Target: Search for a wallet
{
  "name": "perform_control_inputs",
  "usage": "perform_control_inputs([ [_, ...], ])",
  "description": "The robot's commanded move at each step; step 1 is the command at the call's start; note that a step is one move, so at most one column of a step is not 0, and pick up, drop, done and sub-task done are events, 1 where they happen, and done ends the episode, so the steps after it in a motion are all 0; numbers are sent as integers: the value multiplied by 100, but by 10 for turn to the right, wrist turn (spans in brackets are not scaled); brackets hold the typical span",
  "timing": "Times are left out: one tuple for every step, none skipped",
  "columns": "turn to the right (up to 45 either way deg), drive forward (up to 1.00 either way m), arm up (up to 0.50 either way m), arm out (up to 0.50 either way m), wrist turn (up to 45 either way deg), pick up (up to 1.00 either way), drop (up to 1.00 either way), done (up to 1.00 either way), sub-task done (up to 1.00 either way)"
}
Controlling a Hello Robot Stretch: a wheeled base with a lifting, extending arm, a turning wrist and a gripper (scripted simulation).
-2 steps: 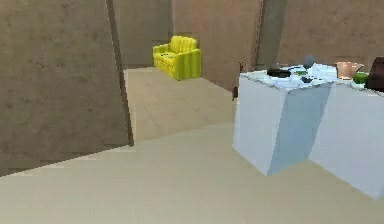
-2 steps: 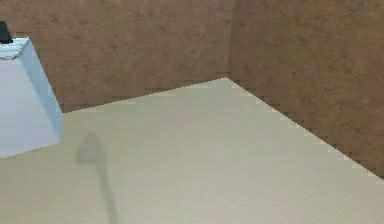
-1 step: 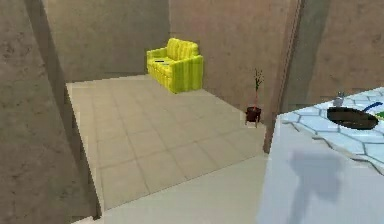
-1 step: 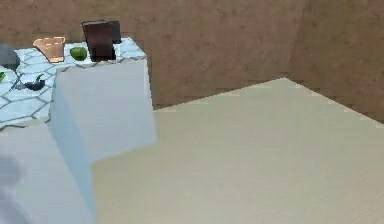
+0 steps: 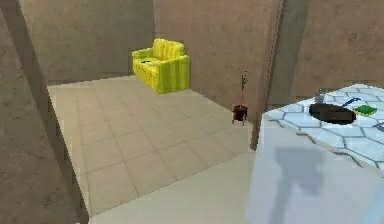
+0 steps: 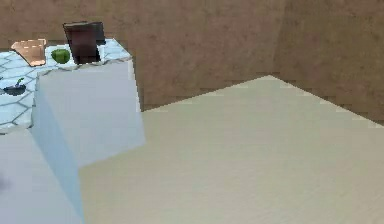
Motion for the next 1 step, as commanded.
perform_control_inputs([
  [0,100,0,0,0,0,0,0,0],
])
